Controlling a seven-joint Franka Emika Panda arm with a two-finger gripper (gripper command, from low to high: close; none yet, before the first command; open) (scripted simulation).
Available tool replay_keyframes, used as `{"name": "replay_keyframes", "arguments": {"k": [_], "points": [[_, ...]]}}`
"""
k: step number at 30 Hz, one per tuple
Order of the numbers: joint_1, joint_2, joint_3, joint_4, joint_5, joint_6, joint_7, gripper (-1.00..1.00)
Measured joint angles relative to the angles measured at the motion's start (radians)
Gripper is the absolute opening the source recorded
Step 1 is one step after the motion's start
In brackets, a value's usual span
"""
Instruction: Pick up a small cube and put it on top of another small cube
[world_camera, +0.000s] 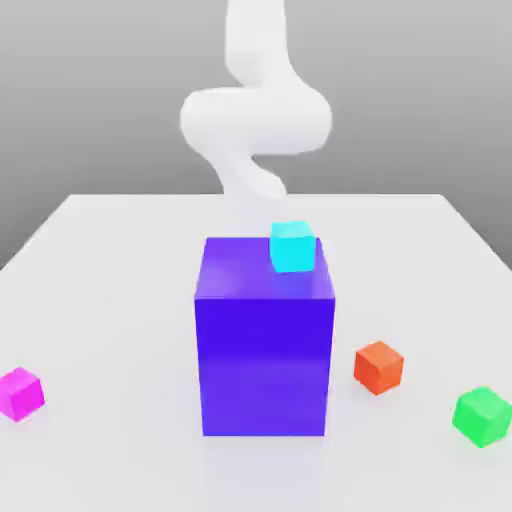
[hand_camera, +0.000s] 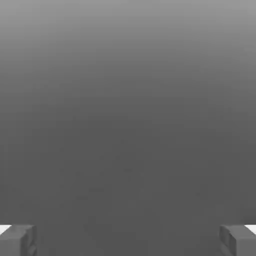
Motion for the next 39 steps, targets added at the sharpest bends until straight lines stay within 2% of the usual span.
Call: {"name": "replay_keyframes", "arguments": {"k": [11,20,26,31,32,39], "points": [[-0.204,0.409,-0.093,-0.075,0.114,0.162,0.433,0.0],[-0.373,0.732,-0.189,-0.136,0.151,0.296,0.819,0.0],[-0.417,0.944,-0.275,-0.174,0.168,0.391,1.071,0.0],[-0.497,1.126,-0.192,-0.143,0.276,0.521,1.024,0.0],[-0.508,1.146,-0.179,-0.138,0.288,0.536,1.015,-1.0],[-0.506,1.143,-0.182,-0.139,0.284,0.535,1.018,-1.0]]}}
